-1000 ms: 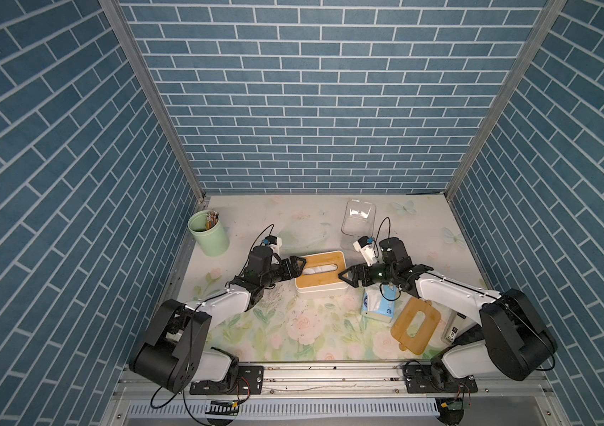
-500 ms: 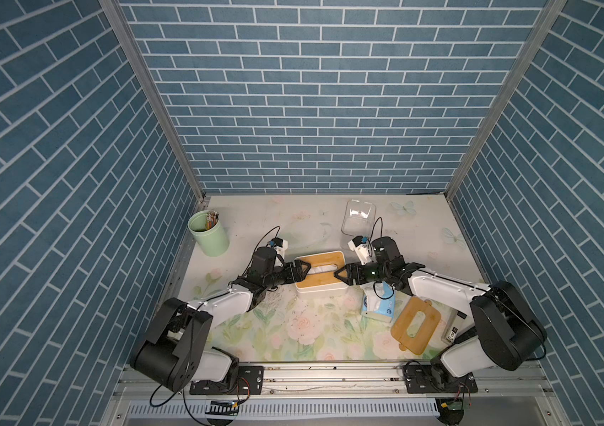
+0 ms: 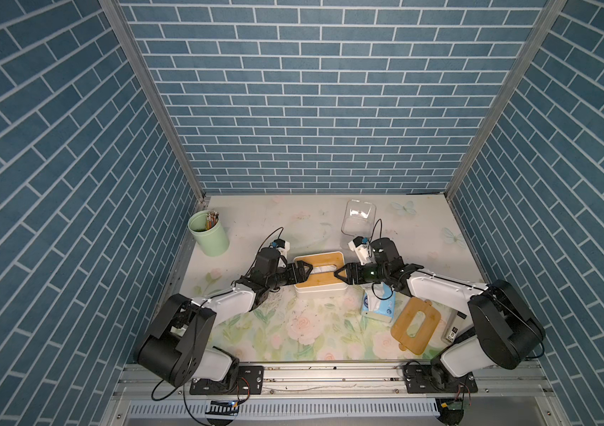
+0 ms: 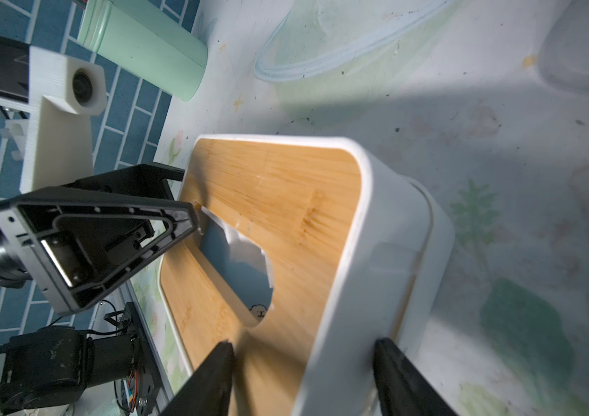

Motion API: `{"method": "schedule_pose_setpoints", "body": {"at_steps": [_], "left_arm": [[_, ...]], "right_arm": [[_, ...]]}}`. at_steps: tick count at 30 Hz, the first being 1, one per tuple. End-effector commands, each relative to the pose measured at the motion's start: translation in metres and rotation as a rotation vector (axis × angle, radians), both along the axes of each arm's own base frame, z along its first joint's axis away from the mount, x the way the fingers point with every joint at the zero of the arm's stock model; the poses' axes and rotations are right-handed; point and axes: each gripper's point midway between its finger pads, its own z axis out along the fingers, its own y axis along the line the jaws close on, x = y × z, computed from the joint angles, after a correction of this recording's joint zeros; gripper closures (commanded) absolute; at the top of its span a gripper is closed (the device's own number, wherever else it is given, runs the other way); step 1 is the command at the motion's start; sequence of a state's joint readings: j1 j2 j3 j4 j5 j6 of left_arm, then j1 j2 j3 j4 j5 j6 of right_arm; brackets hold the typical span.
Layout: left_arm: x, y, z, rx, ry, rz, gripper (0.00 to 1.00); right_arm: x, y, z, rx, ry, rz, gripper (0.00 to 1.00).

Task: Put the tissue paper into the tissue box
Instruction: Close the box lid on the tissue box.

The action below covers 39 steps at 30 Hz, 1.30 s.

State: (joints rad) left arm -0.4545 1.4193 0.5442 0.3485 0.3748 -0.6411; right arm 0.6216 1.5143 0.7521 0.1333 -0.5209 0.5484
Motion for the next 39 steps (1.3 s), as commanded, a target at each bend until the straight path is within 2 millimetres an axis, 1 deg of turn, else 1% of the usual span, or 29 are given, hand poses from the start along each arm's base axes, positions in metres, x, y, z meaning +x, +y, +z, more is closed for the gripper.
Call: {"method": "schedule_pose_setpoints", "body": {"at_steps": [1,4,7,11,14,18,21,24,29,34,39], "left_arm": [[-0.003,-0.022,0.019,-0.066,-0.025,-0.068,0.09],[-0.004,-0.024,0.020,-0.072,-0.027,-0.071,0.08],[-0.005,-0.026,0.021,-0.077,-0.030,-0.074,0.07],[-0.004,-0.025,0.021,-0.070,-0.036,-0.064,0.06],[-0.003,-0.017,0.018,-0.035,-0.043,-0.036,0.04],[0.001,-0.006,0.016,0.025,-0.059,0.007,0.02],[0.002,-0.003,0.016,0.052,-0.067,0.013,0.00],[0.002,-0.002,0.018,0.058,-0.071,0.013,0.00],[0.003,-0.002,0.021,0.061,-0.081,0.012,0.00],[0.002,-0.002,0.020,0.064,-0.081,0.009,0.00],[0.003,-0.003,0.024,0.055,-0.090,0.002,0.00]], "right_arm": [[-0.014,0.018,0.002,0.055,0.020,0.060,0.37],[-0.016,0.020,-0.002,0.050,0.032,0.058,0.38],[-0.017,0.019,-0.011,0.033,0.052,0.046,0.38],[-0.017,0.018,-0.018,0.014,0.069,0.041,0.39],[-0.014,0.016,-0.015,-0.011,0.052,0.043,0.37],[-0.009,0.010,-0.007,-0.026,0.028,0.037,0.27],[-0.009,0.008,-0.002,-0.030,0.012,0.041,0.21],[-0.008,0.007,0.003,-0.028,0.001,0.042,0.18],[-0.007,0.007,0.005,-0.031,-0.007,0.043,0.18],[-0.006,0.007,0.006,-0.033,-0.012,0.044,0.22],[-0.004,0.010,0.012,-0.025,-0.022,0.045,0.24]]}}
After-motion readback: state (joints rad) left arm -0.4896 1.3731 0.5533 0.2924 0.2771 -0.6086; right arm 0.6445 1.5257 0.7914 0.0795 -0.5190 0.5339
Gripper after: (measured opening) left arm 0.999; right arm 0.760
